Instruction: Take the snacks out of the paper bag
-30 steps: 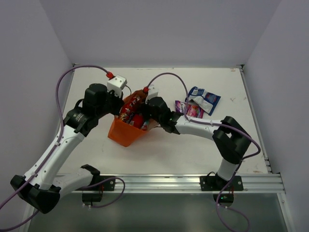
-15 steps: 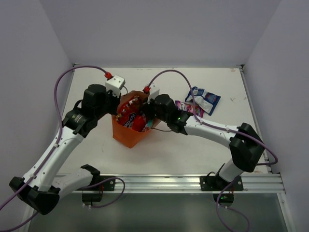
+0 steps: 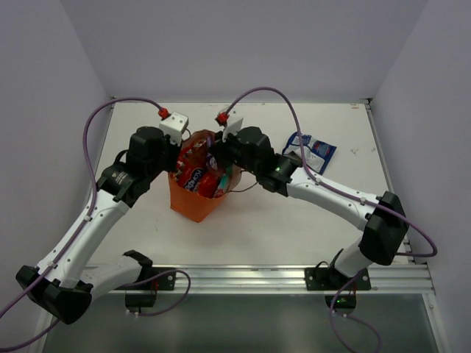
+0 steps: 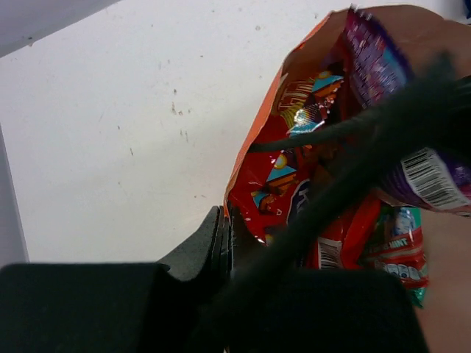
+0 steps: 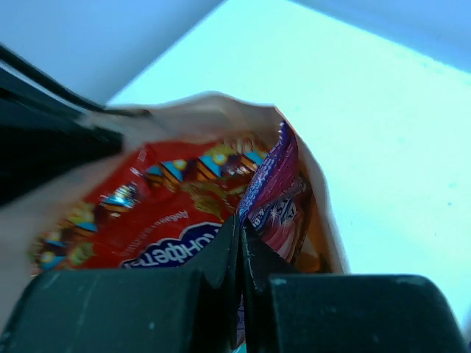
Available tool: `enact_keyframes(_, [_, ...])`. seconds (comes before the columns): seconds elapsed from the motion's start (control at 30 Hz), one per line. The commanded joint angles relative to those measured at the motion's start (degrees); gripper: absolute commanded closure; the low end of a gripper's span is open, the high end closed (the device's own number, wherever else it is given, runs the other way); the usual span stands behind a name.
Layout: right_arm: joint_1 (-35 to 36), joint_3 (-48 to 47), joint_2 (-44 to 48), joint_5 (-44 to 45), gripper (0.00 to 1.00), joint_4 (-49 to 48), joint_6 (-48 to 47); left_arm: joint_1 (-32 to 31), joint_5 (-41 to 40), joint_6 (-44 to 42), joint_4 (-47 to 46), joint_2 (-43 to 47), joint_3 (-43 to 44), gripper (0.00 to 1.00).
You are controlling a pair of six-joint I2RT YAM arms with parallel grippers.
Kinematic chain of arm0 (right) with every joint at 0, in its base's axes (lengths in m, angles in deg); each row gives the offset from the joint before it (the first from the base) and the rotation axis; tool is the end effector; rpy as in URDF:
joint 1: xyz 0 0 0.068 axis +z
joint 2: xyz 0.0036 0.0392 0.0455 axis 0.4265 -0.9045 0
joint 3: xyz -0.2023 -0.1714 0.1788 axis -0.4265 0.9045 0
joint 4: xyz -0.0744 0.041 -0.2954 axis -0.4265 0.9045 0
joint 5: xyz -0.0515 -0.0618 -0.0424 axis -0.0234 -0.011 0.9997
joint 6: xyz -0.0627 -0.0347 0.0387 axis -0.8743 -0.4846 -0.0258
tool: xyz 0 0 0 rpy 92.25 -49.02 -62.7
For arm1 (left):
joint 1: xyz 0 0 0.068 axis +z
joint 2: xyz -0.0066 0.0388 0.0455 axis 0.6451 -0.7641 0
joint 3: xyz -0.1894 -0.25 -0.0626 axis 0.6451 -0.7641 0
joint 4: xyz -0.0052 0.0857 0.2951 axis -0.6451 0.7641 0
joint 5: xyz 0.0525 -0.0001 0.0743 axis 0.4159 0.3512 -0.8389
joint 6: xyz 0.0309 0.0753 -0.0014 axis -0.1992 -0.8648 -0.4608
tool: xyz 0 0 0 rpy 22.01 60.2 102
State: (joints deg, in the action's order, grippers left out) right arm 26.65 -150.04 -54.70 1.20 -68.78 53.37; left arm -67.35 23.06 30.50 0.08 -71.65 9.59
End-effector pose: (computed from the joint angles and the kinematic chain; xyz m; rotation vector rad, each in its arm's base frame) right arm 0.2865 0.3555 0.3678 -0.5769 1.7894 0.7059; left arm 0.2493 -0.1155 0.4072 0.4047 2.0351 -0.1185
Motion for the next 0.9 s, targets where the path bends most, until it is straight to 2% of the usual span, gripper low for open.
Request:
enact_keyframes(0.0, [0.9, -8.9, 5.9, -0.8, 1.00, -8.5, -0.5, 0.1, -4.1, -0.6, -8.4, 1.0, 4.8, 1.00])
enact_keyframes(0.27, [0.9, -14.0, 8.1, -1.3, 1.00, -4.7, -1.2, 0.5, -12.5, -2.4, -9.7, 0.6, 5.3, 1.00])
enact_keyframes(0.53, [-1.4, -17.1, 16.3, 1.8, 1.00, 3.7, -4.3, 6.1, -10.7, -7.3, -15.4, -1.1, 3.8, 1.00])
enact_keyframes(0.67, [-6.3, -13.8, 20.9, 5.6, 1.00, 6.8, -5.3, 9.6, -8.9, -11.1, -19.1, -2.2, 4.4, 1.00])
enact_keyframes(0.87, [-10.2, -2.8, 26.7, 9.2, 1.00, 10.4, -4.6, 10.0, -5.2, -18.1, -25.4, -4.4, 5.5, 1.00])
